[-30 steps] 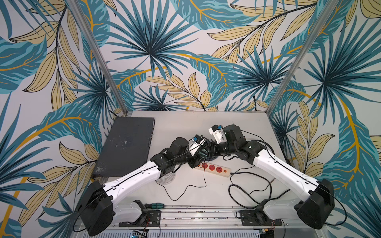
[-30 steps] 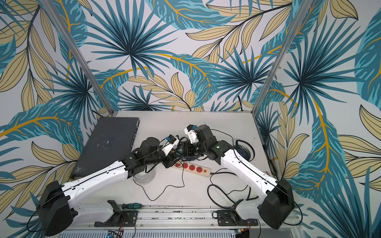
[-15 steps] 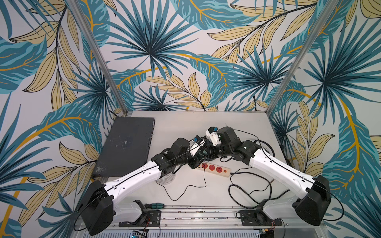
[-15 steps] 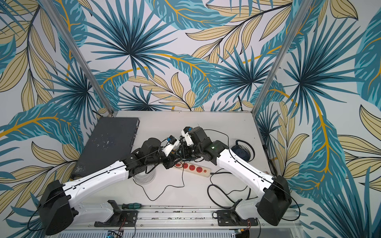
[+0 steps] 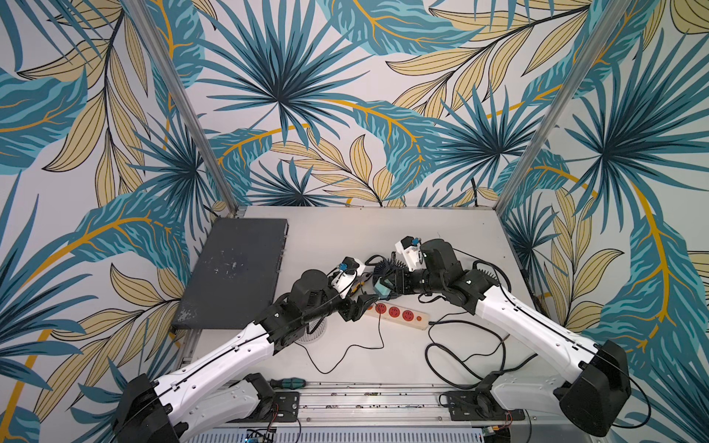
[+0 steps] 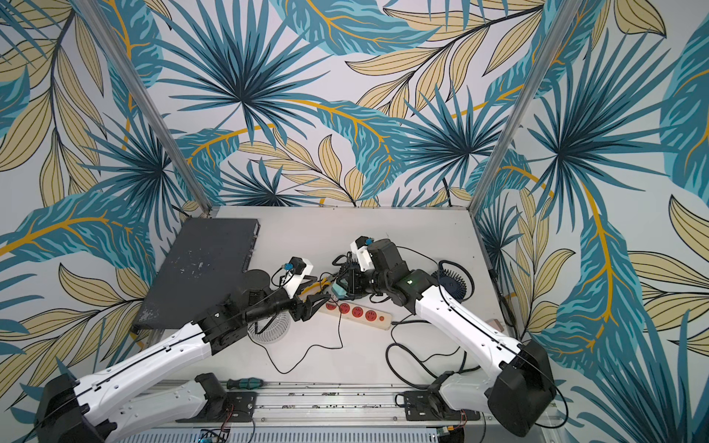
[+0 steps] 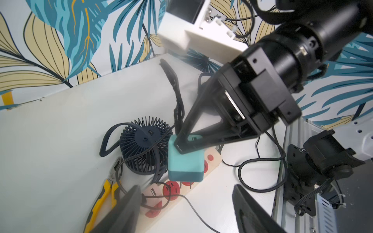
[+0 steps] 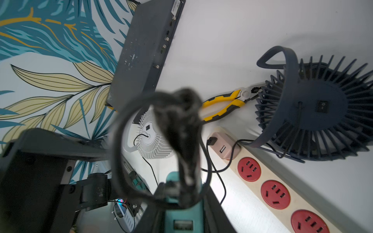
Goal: Plug the desk fan into the power strip
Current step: Pick up the plug from the center of the board.
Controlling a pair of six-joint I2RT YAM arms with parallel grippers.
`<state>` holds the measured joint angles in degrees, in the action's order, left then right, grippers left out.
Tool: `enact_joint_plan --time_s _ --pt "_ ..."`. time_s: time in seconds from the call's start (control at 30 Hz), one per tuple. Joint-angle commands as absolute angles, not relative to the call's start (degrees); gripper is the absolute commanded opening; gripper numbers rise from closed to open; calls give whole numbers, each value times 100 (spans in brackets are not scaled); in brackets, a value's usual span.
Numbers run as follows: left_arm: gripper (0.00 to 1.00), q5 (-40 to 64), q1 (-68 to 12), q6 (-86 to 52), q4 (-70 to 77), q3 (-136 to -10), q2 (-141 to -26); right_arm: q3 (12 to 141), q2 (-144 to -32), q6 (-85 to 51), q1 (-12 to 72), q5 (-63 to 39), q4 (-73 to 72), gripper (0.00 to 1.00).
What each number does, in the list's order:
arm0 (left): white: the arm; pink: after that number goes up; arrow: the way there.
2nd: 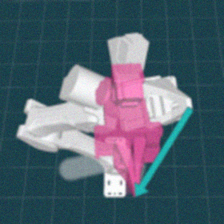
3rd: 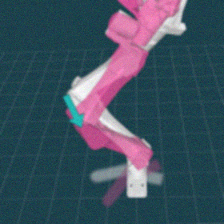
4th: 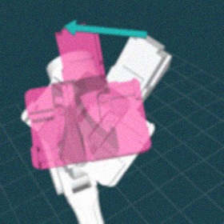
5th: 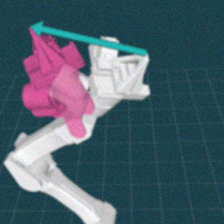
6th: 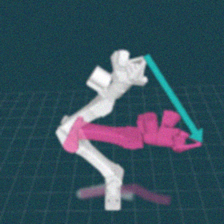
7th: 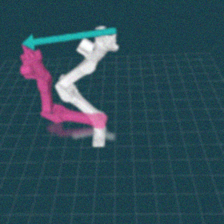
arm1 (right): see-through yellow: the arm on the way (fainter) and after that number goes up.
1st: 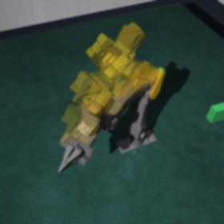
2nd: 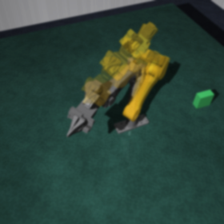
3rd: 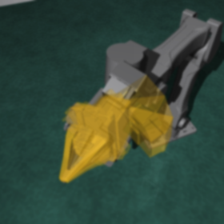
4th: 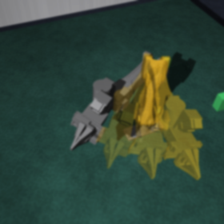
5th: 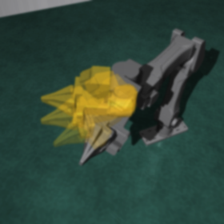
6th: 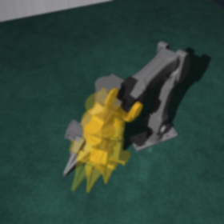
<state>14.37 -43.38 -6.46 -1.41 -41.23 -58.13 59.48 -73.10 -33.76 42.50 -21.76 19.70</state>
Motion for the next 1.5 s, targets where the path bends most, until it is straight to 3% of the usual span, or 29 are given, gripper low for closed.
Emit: enact_joint_plan --time_s 0.0,0.13,0.3,0.43,0.7,0.8,0.9,1.0,1.07,1.23,1.33,1.47 --pt "74 1643 -4341 -603 111 -3983 -5771 5755 -7088 -3800 4133 -2994 1273 21" --pt "81 1492 -4353 -588 148 -3988 -5855 5665 -7040 -4035 4106 -3407 931 21" --pt "81 1457 -4368 -591 236 -4122 -6037 5548 -7012 -4238 4106 -3617 662 21" --pt "74 1511 -4400 -647 388 -4195 -6191 5486 -7005 -4286 4106 -3583 598 21" --pt "46 1316 -4421 -934 617 -4190 -6358 5397 -7049 -4115 4090 -3513 759 23" --pt "29 1290 -4442 -934 628 -4158 -6335 5309 -7022 -4058 4033 -3495 845 28" --pt "22 1189 -4460 -767 517 -4113 -6267 5298 -6931 -3987 3941 -3481 957 36" --pt "20 1150 -4463 -501 347 -4034 -6158 5330 -6811 -3848 3800 -3472 1173 45" --pt "20 1188 -4463 -253 214 -3962 -6077 5359 -6704 -3735 3661 -3481 1371 60" --pt "20 1430 -4461 224 49 -3788 -5834 5445 -6594 -3396 3337 -3913 1706 78" --pt "20 1562 -4461 317 33 -3758 -5765 5618 -6753 -3174 3266 -4213 1931 83" --pt "21 1590 -4477 439 -93 -3822 -5816 6001 -7172 -2909 3286 -4861 2196 82"
